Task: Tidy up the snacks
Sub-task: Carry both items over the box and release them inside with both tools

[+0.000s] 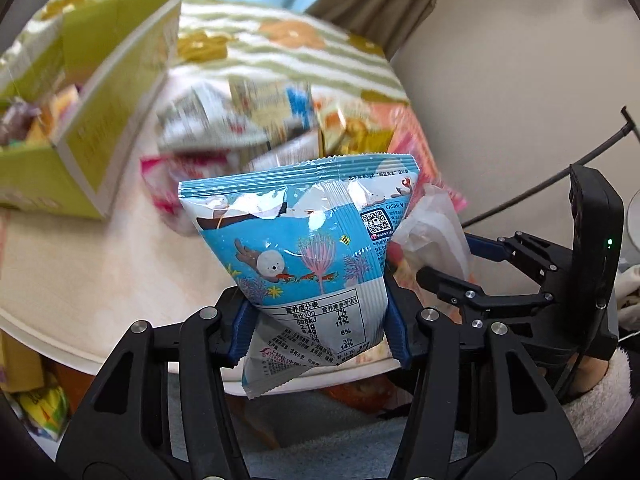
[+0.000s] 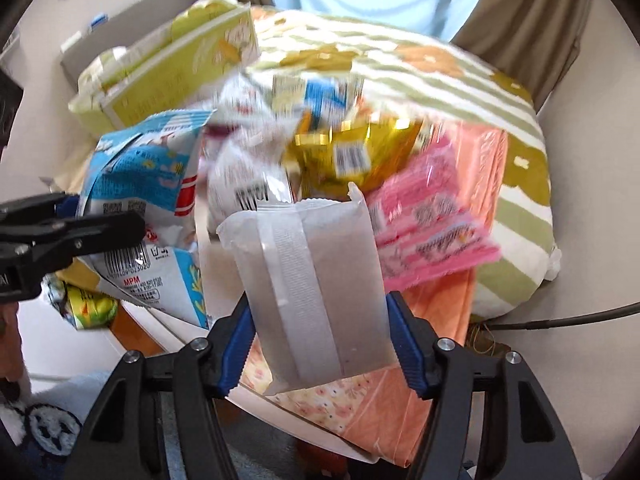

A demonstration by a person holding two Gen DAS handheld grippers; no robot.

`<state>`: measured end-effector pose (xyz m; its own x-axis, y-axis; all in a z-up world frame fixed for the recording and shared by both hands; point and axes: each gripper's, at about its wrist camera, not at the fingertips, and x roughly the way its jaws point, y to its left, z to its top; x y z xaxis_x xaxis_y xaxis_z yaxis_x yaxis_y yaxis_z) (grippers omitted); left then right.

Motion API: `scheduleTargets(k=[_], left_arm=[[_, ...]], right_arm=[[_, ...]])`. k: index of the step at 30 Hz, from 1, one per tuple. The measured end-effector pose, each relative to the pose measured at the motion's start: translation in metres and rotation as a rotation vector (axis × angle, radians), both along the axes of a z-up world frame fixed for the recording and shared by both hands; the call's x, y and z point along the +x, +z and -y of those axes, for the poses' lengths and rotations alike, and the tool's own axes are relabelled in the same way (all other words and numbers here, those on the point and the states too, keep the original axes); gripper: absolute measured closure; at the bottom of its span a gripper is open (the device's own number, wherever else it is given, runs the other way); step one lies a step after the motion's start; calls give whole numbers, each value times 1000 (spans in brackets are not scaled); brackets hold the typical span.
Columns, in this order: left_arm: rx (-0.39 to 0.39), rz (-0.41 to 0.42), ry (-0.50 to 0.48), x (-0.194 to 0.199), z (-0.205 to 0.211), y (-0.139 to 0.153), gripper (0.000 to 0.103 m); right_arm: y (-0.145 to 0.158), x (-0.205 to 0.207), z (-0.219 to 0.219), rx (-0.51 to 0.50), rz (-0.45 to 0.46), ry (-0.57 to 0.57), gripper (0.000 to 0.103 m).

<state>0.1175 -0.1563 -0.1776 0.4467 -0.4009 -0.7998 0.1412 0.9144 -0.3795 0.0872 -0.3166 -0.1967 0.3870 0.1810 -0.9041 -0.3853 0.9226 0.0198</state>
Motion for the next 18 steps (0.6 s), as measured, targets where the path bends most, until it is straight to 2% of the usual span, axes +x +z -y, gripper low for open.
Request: scheduleTargets(k=[5,12,18], left_arm=[[-5,84,33,9,-27,39,53],[18,176,70,46,-98,89,53],[18,188,104,87,-172,105,54]], right_arm=[[36,9,-15,30,77,-15,44],[77,44,-64,100,156,-25,44],[98,81,-123,135,187,-31,44]])
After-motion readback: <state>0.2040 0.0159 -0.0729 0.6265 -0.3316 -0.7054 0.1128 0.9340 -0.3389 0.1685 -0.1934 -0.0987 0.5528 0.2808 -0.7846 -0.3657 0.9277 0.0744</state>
